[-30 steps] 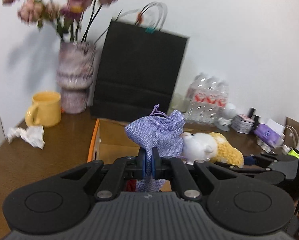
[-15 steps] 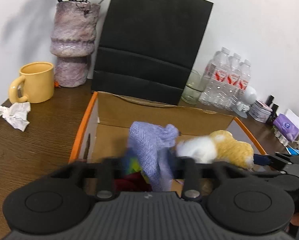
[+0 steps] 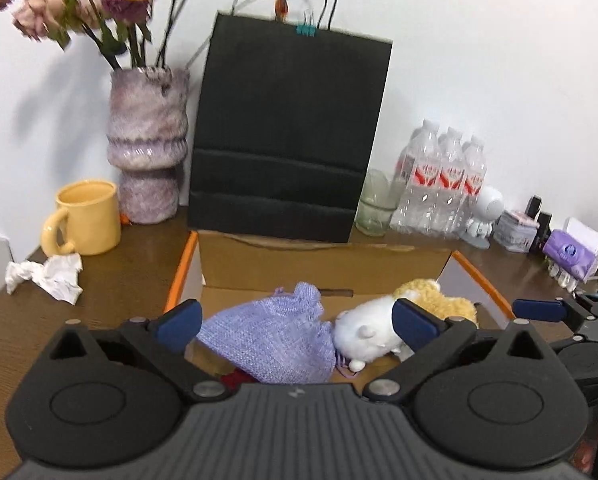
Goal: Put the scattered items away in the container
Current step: 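Lower the pouch and sheep into the box and open both tools, then grasp the white cotton-pad tub with the left tool while the right tool grasps the clear plastic bag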
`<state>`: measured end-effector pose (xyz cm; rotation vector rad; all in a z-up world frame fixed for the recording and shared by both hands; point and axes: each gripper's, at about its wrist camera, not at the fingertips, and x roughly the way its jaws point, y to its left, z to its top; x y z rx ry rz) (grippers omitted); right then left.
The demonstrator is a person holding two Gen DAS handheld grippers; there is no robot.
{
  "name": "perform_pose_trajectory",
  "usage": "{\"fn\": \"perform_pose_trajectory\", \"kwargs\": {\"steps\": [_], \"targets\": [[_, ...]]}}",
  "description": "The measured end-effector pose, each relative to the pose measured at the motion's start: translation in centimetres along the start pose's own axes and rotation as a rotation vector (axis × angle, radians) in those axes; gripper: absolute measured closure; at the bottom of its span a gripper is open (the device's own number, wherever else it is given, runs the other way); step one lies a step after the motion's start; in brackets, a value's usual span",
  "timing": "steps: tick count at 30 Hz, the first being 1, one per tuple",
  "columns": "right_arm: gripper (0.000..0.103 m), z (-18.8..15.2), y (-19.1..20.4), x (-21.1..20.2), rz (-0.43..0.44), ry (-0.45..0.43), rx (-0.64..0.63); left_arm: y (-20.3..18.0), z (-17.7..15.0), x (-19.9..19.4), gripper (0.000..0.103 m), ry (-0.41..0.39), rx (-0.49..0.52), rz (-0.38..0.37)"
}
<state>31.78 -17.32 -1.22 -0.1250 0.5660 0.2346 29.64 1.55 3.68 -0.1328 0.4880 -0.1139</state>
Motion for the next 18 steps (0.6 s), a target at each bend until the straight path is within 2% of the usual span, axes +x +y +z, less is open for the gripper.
{"fn": "perform_pose_trajectory", "kwargs": {"steps": [6,9,13,18], "targets": [[0.0,-0.8,-1.9,-5.5,-0.04,-0.088,0.03,-0.1,-0.2,-5.4,0.0,-0.092,0.009,0.0],[0.0,-2.2,-2.7,-8.5,-0.053,-0.116,0.028,0.2,-1.3,-8.0,0.0,-0.132,0.007,0.034],[0.0,-5.0,-3.2,-11.2,-0.042,-0.098,0.016,0.5,-3.2,-10.4,0.0,-0.123,0.031,0.034],[0.0,-8.9,-3.3,-12.5,-0.022,-0.042,0.035,0.2,-6.4,-12.2,0.0,-0.094,0.064,0.037]]}}
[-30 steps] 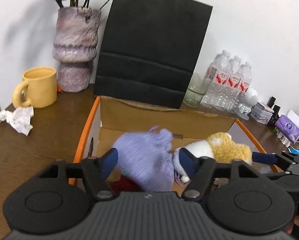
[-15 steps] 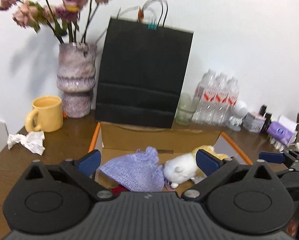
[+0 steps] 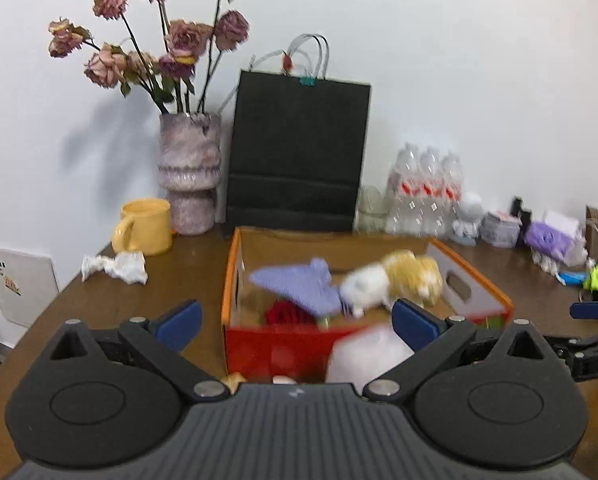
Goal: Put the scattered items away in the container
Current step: 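Grasp the white cotton-pad tub with the left tool while the right tool grasps the clear plastic bag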
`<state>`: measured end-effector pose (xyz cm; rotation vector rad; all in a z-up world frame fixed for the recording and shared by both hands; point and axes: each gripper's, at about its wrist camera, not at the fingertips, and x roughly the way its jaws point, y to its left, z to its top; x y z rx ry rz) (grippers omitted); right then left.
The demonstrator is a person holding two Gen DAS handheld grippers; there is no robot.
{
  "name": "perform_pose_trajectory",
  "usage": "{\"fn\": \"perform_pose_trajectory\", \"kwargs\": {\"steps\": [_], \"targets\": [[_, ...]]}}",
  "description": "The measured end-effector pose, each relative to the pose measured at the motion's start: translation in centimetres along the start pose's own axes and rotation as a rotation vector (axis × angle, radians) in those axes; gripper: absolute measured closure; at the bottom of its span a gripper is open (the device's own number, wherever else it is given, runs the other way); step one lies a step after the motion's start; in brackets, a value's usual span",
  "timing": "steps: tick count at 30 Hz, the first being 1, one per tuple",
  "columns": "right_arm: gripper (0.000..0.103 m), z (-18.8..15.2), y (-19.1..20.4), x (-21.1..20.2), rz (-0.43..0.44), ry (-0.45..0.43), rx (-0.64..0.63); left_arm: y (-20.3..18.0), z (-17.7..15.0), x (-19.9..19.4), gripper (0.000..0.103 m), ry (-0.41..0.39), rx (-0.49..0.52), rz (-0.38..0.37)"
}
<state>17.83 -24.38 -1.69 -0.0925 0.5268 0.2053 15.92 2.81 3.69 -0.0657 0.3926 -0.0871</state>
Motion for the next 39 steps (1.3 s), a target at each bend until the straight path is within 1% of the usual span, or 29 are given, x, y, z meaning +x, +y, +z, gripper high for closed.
{"fn": "perform_pose_trajectory", "kwargs": {"steps": [5,9,11,14,18,20,24,27,28,29,30,31,32,34,35,39], "targets": [[0.0,-3.4,0.0,0.4,0.026,0.071,0.047,-0.8,-3.0,-0.3,0.0,0.063,0.023,-0.027],[0.0,-4.6,0.1,1.3,0.026,0.101,0.068,-1.7,-4.5,0.6,0.0,0.096,0.038,-0.02],[0.0,-4.6,0.1,1.6,0.025,0.098,0.08,-2.3,-4.8,1.2,0.0,0.11,0.049,-0.03],[0.0,-4.3,0.3,2.0,0.028,0.085,0.087,-3.4,-5.0,2.4,0.0,0.11,0.08,-0.039],[0.002,-3.5,0.5,3.1,0.022,0.076,0.079,-4.6,-5.0,4.5,0.0,0.123,0.1,-0.011],[0.003,-3.2,0.7,3.6,0.027,0.076,0.075,-4.8,-5.1,5.4,0.0,0.126,0.097,-0.008],[0.007,-3.0,1.2,4.6,0.02,0.082,0.062,-5.0,-5.4,6.7,0.0,0.127,0.076,0.036],[0.013,-3.0,1.0,5.2,0.024,0.089,0.077,-5.3,-5.4,7.0,0.005,0.098,0.095,0.038],[0.015,-3.0,0.9,5.3,0.022,0.091,0.084,-5.5,-5.3,7.0,0.011,0.093,0.101,0.031],[0.024,-3.0,0.8,5.5,0.02,0.094,0.089,-5.6,-5.4,7.1,0.015,0.093,0.105,0.023],[0.03,-3.1,0.7,5.5,0.017,0.096,0.093,-5.6,-5.5,7.2,0.023,0.098,0.104,0.011],[0.041,-3.1,0.5,5.6,0.021,0.097,0.097,-5.5,-5.6,7.3,0.03,0.104,0.099,-0.006],[0.049,-3.2,0.4,5.6,0.029,0.095,0.105,-5.5,-5.6,7.3,0.035,0.107,0.093,-0.021],[0.058,-3.3,0.2,5.3,0.05,0.079,0.12,-5.5,-5.7,7.1,0.035,0.101,0.095,-0.027],[0.06,-3.3,0.1,5.1,0.054,0.066,0.126,-5.5,-5.8,7.0,0.035,0.097,0.1,-0.026],[0.064,-3.5,0.3,4.2,0.057,0.018,0.123,-5.5,-6.2,6.5,0.036,0.09,0.099,-0.036]]}}
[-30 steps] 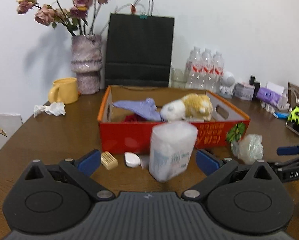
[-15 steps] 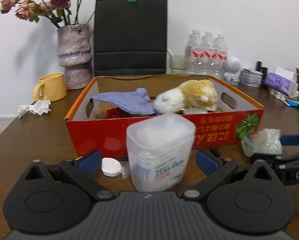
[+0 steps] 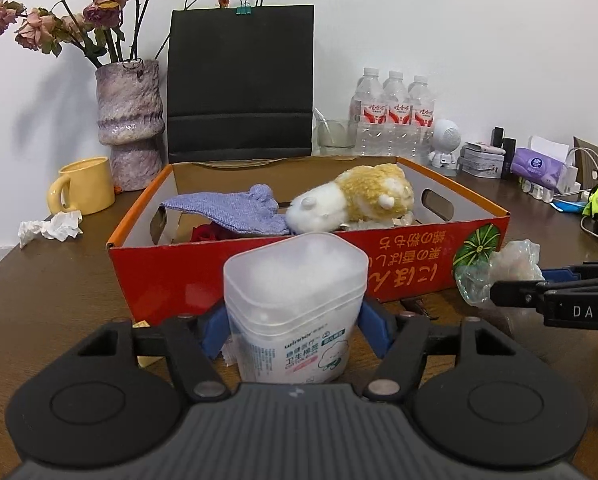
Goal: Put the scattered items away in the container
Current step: 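Grasp the white cotton-pad tub with the left tool while the right tool grasps the clear plastic bag, then carry the tub and plastic bag into the box and open both tools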
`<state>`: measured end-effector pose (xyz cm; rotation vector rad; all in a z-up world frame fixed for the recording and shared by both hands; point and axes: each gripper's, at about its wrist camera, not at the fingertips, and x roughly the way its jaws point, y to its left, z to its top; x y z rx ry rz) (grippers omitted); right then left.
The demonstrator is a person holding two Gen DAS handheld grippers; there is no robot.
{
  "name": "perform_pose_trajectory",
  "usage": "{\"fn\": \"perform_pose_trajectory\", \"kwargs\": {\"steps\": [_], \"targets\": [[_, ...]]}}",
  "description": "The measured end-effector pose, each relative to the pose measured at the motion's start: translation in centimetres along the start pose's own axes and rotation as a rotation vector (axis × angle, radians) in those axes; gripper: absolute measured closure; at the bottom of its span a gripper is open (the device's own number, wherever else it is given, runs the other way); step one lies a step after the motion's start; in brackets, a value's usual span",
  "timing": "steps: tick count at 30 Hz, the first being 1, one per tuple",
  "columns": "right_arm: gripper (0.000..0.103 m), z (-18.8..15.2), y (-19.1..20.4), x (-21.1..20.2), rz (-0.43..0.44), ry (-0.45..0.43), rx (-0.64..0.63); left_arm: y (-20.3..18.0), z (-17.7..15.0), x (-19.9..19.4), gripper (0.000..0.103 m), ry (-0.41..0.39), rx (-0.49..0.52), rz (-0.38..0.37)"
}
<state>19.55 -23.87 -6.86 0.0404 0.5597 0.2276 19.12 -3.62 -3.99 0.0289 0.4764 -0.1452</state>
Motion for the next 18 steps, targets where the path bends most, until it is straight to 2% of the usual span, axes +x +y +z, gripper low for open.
{"fn": "perform_pose_trajectory", "kwargs": {"steps": [3,8,12,15,18], "targets": [[0.065,-0.1,0.2,-0.4,0.006,-0.011,-0.003,0.0,0.0,-0.7,0.036,-0.015,-0.008,-0.007],[0.066,0.6,0.2,-2.6,0.049,-0.086,0.018,-0.2,0.8,-3.7,0.036,-0.077,-0.017,-0.045],[0.066,3.0,0.4,-4.4,0.1,-0.149,0.026,0.4,4.0,-5.1,0.036,-0.115,-0.03,-0.073],[0.066,5.7,0.8,-4.6,0.092,-0.192,-0.007,1.3,6.9,-4.7,0.036,-0.145,-0.054,-0.093],[0.066,8.5,0.9,-3.0,0.066,-0.193,-0.024,1.9,9.6,-3.3,0.036,-0.174,-0.073,-0.075]]}}
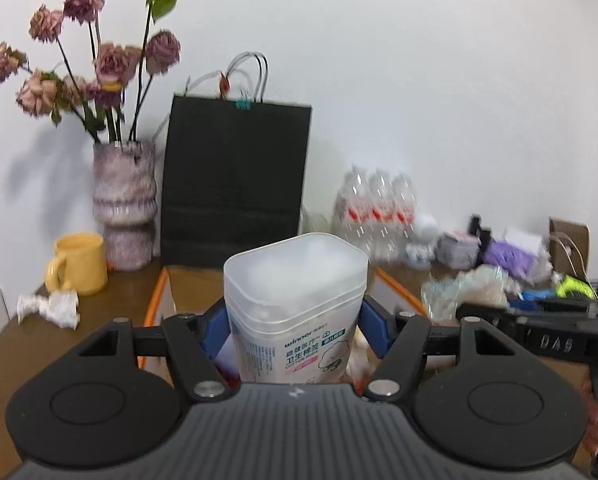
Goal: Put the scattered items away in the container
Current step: 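Carry the tub and plastic bag into the box and open both tools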
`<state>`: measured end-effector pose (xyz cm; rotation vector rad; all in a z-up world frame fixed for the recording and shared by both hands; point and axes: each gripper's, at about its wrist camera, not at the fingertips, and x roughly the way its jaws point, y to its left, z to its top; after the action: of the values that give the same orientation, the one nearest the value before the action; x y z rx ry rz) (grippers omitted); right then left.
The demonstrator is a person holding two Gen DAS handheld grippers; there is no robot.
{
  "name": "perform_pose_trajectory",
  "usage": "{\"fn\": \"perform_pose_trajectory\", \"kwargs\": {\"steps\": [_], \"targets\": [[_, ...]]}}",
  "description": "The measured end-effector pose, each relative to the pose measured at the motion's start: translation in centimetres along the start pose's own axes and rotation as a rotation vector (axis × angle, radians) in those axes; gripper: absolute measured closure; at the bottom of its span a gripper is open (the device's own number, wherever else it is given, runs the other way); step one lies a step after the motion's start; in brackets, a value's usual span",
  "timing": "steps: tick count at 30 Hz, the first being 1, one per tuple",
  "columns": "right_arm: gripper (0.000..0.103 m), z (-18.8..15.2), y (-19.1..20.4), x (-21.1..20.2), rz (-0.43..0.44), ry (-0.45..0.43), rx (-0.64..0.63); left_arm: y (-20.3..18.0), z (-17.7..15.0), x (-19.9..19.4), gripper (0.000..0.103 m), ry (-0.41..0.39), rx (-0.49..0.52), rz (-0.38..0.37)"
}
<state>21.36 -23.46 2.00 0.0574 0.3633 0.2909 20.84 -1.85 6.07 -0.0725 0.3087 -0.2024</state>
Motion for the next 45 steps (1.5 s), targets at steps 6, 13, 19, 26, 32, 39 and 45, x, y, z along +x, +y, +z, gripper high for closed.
{"fn": "perform_pose_trajectory", "kwargs": {"steps": [6,13,19,26,32,39,45], "targets": [[0.066,0.6,-0.7,6.6,-0.044,0.166,-0.014,0.4,0.8,5.3,0.036,0.07,-0.038,0.001],[0.066,-0.9,-0.3,10.8,-0.03,0.272,-0.067,0.4,-1.4,10.8,0.036,0.208,-0.028,-0.01],[0.066,-0.9,-0.5,13.4,-0.019,0.298,-0.069,0.3,-2.5,14.1,0.035,0.286,0.0,-0.02],[0.059,-1.6,-0.5,14.3,0.006,0.32,-0.08,0.5,-3.0,15.4,0.035,0.319,0.01,-0.007],[0.023,-1.4,0.2,13.6,0.026,0.306,-0.096,0.6,-2.3,14.4,0.014,0.273,0.009,-0.005],[0.014,-0.6,0.0,12.7,0.014,0.273,-0.077,1.1,-1.3,13.1,0.0,0.23,-0.018,0.015],[0.014,-0.4,-0.3,12.3,-0.015,0.274,-0.073,0.8,-1.1,12.6,0.0,0.236,0.01,0.054]]}}
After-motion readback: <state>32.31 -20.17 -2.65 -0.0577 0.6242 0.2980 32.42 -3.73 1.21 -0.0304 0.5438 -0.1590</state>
